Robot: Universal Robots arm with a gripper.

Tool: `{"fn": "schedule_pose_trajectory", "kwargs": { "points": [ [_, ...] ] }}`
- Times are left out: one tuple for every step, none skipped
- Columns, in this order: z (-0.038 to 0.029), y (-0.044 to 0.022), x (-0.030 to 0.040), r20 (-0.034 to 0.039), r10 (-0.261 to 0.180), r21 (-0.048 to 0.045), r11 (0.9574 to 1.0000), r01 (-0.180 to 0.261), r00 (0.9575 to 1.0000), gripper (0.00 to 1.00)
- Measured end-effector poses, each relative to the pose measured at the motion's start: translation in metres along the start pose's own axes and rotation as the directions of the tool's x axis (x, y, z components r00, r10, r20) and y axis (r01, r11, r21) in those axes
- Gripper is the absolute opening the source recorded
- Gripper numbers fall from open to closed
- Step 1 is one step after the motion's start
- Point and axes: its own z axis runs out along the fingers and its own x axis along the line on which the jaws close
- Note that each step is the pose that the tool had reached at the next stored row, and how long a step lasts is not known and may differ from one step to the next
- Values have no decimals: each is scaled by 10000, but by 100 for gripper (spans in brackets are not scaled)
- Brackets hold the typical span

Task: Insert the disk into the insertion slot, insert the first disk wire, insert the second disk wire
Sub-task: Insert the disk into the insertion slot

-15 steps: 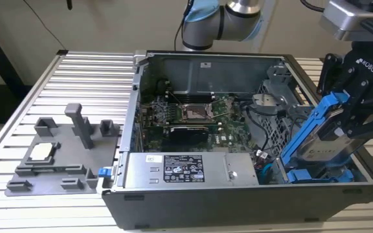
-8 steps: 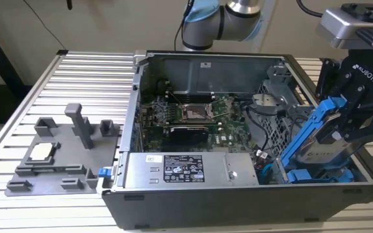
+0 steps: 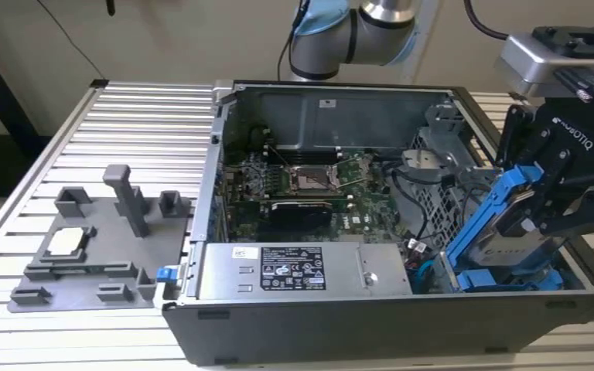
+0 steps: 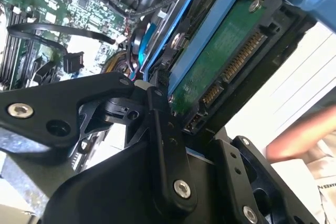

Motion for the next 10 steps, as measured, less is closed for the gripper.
{"fn": "schedule_pose_trajectory", "kwargs": {
  "points": [
    [19, -1, 0, 3, -3, 0, 10000, 3, 10000, 33],
    [38, -1, 0, 3, -7, 1, 10000, 7, 10000, 33],
    [56, -2, 0, 1, -10, 1, 10000, 10, 10000, 33],
    [74, -3, 0, 3, -12, 1, 10000, 12, 10000, 33],
    [90, -3, 0, 1, -13, 0, 10000, 13, 10000, 33],
    [108, -4, -1, 1, -15, 0, 10000, 15, 10000, 33],
    [128, -5, 0, 2, -16, 0, 10000, 16, 10000, 33],
    [144, -6, -1, 2, -17, 0, 10000, 17, 10000, 33],
    [158, -6, -1, 2, -19, -1, 10000, 19, 10000, 33],
    [171, -7, -1, 1, -21, -1, 10000, 21, 10000, 33]
  ]
}}
